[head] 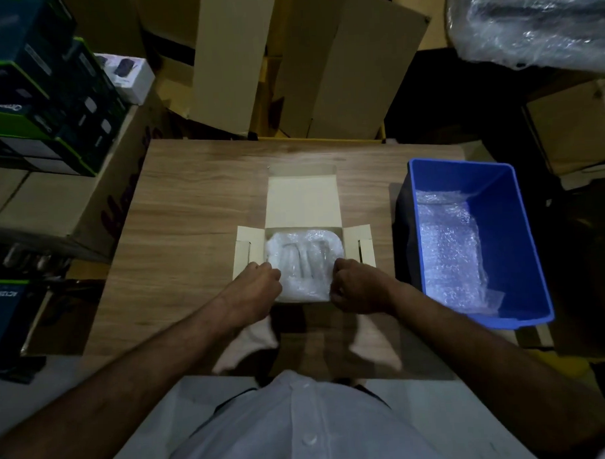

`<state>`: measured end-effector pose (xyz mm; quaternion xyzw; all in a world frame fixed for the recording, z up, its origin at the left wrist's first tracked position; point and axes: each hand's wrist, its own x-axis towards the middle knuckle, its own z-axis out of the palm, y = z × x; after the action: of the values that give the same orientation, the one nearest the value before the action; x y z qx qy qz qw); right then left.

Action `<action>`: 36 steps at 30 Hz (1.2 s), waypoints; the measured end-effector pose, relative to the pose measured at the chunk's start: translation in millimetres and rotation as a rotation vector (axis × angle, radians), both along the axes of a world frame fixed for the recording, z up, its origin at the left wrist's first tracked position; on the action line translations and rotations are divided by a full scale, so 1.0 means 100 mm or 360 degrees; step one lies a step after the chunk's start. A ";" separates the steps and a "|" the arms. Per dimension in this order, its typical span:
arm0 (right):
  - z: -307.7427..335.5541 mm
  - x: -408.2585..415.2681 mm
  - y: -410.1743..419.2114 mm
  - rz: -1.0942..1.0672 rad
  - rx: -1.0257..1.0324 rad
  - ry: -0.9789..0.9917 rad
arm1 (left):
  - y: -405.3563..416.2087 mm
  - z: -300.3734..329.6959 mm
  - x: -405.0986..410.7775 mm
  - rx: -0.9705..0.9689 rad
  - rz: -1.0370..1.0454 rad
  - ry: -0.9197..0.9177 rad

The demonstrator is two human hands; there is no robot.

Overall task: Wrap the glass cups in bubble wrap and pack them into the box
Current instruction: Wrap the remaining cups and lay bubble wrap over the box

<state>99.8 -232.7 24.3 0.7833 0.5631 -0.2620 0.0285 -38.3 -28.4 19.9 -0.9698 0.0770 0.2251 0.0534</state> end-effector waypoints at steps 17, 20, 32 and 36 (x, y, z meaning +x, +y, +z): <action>-0.18 -0.06 0.25 0.0079 0.0178 -0.0348 | -0.31 0.00 0.04 -0.0139 0.0268 0.0573; -0.26 -0.02 0.23 -0.0018 0.0129 -0.0158 | -0.20 0.10 0.08 -0.0482 0.0595 0.0376; -0.10 0.14 0.28 -0.0411 -0.0074 -0.0183 | 0.11 0.05 0.61 -0.0484 0.0798 0.0148; -0.12 0.05 0.38 -0.0440 -0.0044 -0.0262 | -0.02 -0.08 0.60 -0.0277 0.0681 0.0136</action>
<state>104.5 -194.9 12.1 0.8717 0.4420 -0.2060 0.0491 21.7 -30.5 11.9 -0.9546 -0.1090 0.2648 -0.0827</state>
